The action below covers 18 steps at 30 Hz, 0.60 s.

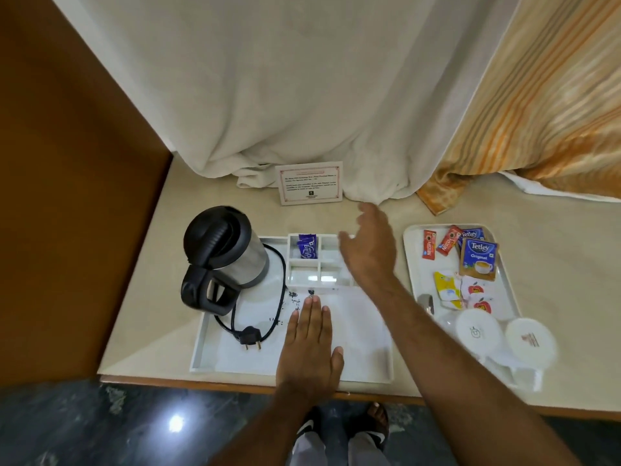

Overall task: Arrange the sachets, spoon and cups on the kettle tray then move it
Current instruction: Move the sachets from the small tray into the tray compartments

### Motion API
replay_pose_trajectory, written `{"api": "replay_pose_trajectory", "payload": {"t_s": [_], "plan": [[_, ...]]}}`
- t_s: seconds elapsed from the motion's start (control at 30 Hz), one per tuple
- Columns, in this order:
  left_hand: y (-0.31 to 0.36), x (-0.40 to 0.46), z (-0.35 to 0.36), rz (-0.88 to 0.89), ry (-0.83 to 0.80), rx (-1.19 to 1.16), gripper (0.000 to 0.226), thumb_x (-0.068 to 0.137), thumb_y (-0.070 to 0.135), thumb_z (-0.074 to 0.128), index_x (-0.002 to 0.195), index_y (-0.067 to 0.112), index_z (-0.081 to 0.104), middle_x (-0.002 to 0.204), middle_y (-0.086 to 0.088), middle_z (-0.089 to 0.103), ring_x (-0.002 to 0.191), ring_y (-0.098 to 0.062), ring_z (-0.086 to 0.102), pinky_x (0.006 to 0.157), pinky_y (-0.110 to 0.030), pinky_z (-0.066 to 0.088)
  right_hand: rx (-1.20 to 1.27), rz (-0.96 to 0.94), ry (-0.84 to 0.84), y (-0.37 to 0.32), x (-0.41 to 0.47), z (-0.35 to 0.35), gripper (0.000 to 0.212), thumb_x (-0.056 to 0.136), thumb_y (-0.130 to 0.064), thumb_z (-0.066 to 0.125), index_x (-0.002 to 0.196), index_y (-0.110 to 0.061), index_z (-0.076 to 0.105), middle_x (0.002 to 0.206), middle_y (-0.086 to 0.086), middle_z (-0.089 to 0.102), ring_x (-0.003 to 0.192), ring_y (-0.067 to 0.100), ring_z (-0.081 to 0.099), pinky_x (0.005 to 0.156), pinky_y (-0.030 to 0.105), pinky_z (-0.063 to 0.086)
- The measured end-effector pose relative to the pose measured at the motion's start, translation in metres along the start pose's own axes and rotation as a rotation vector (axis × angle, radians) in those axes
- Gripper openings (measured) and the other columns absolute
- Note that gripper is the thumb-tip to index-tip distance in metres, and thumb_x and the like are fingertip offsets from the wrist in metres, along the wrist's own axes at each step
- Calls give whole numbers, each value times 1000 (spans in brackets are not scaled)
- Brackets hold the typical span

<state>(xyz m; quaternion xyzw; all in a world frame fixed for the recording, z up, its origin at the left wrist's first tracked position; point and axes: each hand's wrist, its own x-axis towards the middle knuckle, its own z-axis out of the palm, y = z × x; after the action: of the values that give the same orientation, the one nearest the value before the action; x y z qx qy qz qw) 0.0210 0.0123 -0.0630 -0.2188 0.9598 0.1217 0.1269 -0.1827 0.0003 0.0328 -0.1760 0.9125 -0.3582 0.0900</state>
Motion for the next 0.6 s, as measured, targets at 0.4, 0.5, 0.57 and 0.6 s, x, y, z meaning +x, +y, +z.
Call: {"api": "replay_pose_trajectory", "payload": {"t_s": [0.4, 0.5, 0.57, 0.6], "plan": [[0, -2, 2, -1, 6, -1, 78, 94, 50, 25, 153, 7, -5, 161, -16, -15, 149, -30, -17, 118, -47, -1, -333, 349, 30, 114, 50, -63, 30, 84, -20, 65, 107, -1, 61, 109, 20, 65, 102, 37, 62, 77, 36, 49], [-1, -1, 4, 5, 18, -8, 78, 94, 48, 28, 153, 6, 1, 162, -17, -7, 149, -31, -12, 117, -48, 3, -429, 305, 4, 113, 49, -55, 27, 88, -20, 61, 108, -2, 62, 107, 17, 66, 99, 33, 63, 75, 34, 50], [-2, -1, 5, 0, 16, -4, 78, 94, 50, 25, 153, 7, -3, 162, -17, -11, 149, -30, -16, 118, -48, 1, -456, 296, -2, 113, 51, -54, 25, 88, -20, 60, 105, -2, 62, 105, 17, 66, 97, 32, 64, 73, 34, 50], [-2, -1, 5, -1, 16, -4, 78, 94, 50, 24, 153, 8, -4, 162, -17, -12, 149, -30, -17, 118, -48, 1, -465, 308, -7, 112, 52, -55, 25, 88, -21, 61, 105, -2, 63, 105, 17, 66, 96, 32, 64, 72, 34, 50]]}}
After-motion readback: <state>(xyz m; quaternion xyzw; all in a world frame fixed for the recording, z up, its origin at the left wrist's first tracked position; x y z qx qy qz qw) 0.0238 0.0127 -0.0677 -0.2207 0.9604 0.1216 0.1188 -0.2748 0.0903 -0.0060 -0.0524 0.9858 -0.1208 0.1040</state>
